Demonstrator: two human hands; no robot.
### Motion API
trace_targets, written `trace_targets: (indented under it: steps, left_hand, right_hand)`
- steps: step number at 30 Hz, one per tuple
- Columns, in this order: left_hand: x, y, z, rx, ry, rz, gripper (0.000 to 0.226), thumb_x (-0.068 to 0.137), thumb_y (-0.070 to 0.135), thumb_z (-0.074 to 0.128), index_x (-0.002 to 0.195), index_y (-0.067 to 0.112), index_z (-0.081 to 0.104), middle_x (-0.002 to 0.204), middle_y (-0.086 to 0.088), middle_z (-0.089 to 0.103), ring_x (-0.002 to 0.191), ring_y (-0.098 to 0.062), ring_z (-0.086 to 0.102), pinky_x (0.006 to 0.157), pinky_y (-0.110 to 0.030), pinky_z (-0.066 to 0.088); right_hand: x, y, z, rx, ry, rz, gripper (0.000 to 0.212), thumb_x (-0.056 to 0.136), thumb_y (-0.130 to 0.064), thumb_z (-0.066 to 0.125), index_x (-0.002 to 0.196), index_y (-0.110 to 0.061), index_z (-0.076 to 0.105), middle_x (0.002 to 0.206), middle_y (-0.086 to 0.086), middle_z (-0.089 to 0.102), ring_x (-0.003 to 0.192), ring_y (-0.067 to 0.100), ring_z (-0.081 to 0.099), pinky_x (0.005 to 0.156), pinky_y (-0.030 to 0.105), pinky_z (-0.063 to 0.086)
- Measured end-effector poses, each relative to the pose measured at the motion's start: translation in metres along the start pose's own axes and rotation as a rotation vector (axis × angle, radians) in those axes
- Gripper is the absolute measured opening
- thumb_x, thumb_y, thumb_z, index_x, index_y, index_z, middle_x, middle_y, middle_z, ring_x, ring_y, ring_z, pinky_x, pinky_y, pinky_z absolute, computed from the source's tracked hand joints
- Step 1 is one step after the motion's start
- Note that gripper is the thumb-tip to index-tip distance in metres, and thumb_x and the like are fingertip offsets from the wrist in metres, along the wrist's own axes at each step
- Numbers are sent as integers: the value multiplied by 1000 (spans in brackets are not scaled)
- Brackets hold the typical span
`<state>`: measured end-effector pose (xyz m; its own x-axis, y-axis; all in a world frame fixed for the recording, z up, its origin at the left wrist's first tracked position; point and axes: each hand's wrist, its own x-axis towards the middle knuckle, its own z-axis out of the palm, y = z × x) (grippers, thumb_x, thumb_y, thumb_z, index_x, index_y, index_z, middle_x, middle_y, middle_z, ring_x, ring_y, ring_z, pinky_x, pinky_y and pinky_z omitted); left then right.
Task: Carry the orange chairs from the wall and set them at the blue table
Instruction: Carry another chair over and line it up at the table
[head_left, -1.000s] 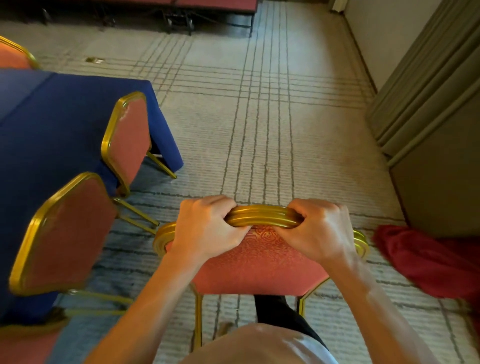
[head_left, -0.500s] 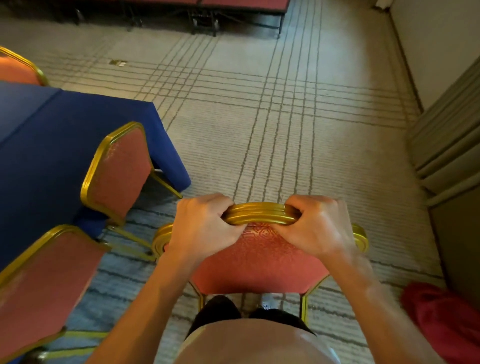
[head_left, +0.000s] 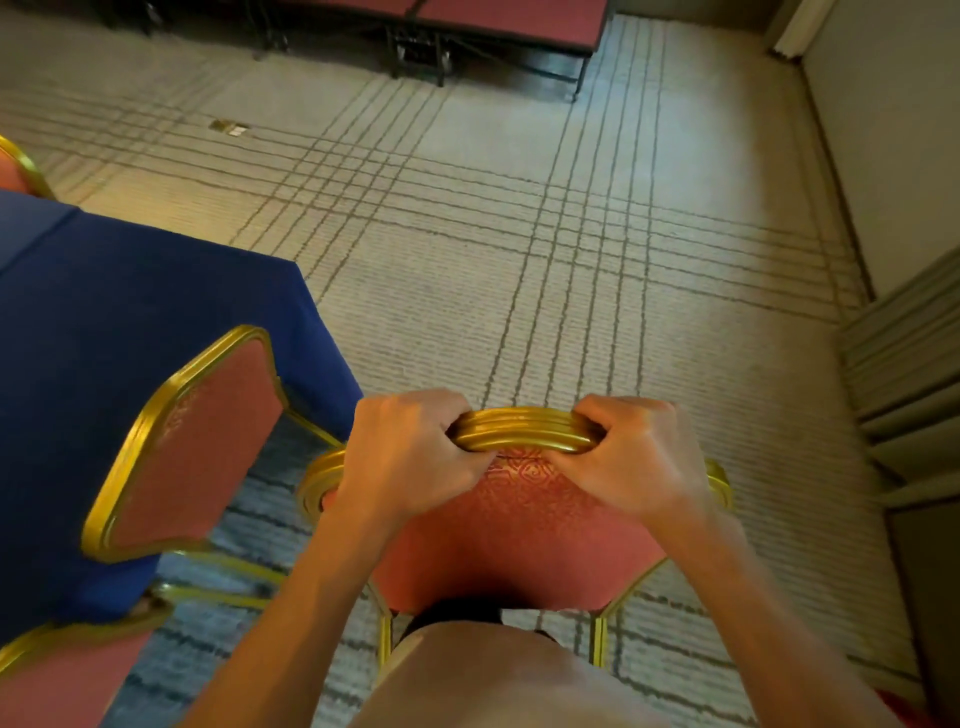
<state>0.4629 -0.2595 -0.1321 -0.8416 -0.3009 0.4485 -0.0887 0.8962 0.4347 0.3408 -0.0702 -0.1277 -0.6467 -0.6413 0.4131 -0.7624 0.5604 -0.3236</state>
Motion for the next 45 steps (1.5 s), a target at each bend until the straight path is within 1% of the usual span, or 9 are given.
trace_targets:
  steps: [3,7,11,15,23,29,36,40,45]
  left_hand:
    - [56,-29,4,2,-28,10,31,71,39,74,54,21,54,52,7,51,47,-13,46,45,-30,34]
    - [110,-60,10,1,-40,55,32,74,45,64,56,21,55,53,8,50,48,-13,46,49,-25,28]
    - [155,-90,17,-25,-12,43,32,77,39,69,56,22,52,55,13,42,49,-8,36,50,-24,24]
    - [205,-121,28,-70,2,32,28,78,37,66,57,21,57,54,10,51,48,-9,43,46,-26,29]
    - [323,-184,81,-1,-49,-79,24,70,39,65,57,21,58,54,9,56,49,-11,50,48,-28,37]
    - [412,-234,97,25,-14,-218,25,72,35,69,57,18,58,53,7,53,50,-10,49,48,-35,41]
    - [477,-297,101,77,-2,-274,23,75,36,70,59,19,65,55,7,58,51,-10,53,47,-36,44]
    - [514,-347,100,95,39,-309,23,71,31,76,56,20,62,53,7,55,49,-11,51,44,-34,42]
    - [558,-427,96,87,72,-367,18,67,35,69,57,21,64,54,8,57,52,-9,54,47,-34,47]
  right_hand:
    - [53,5,11,10,8,10,38,75,-55,67,58,-32,43,47,-18,38,43,5,41,52,18,33]
    - [109,14,27,9,69,-3,36,75,-54,62,57,-23,60,49,-12,53,43,11,51,50,23,43]
    - [168,23,45,-42,81,-52,35,76,-52,65,57,-23,61,49,-13,52,44,7,46,48,21,41]
    - [226,39,67,-21,66,-107,31,75,-45,74,57,-22,63,49,-13,52,42,6,46,44,25,46]
    - [356,102,133,14,-12,-102,35,73,-53,69,56,-23,61,46,-13,50,42,11,50,47,29,50]
    - [486,127,173,111,-67,-194,38,71,-62,60,58,-27,56,48,-18,37,46,6,46,51,21,43]
    - [585,130,225,148,-75,-323,31,68,-48,81,60,-26,62,49,-13,47,46,11,53,50,21,39]
    - [645,121,263,183,-95,-361,29,69,-48,79,62,-25,63,50,-10,53,46,12,55,47,25,43]
    - [723,98,327,218,-154,-386,37,73,-47,75,55,-22,56,45,-9,46,40,12,45,41,31,44]
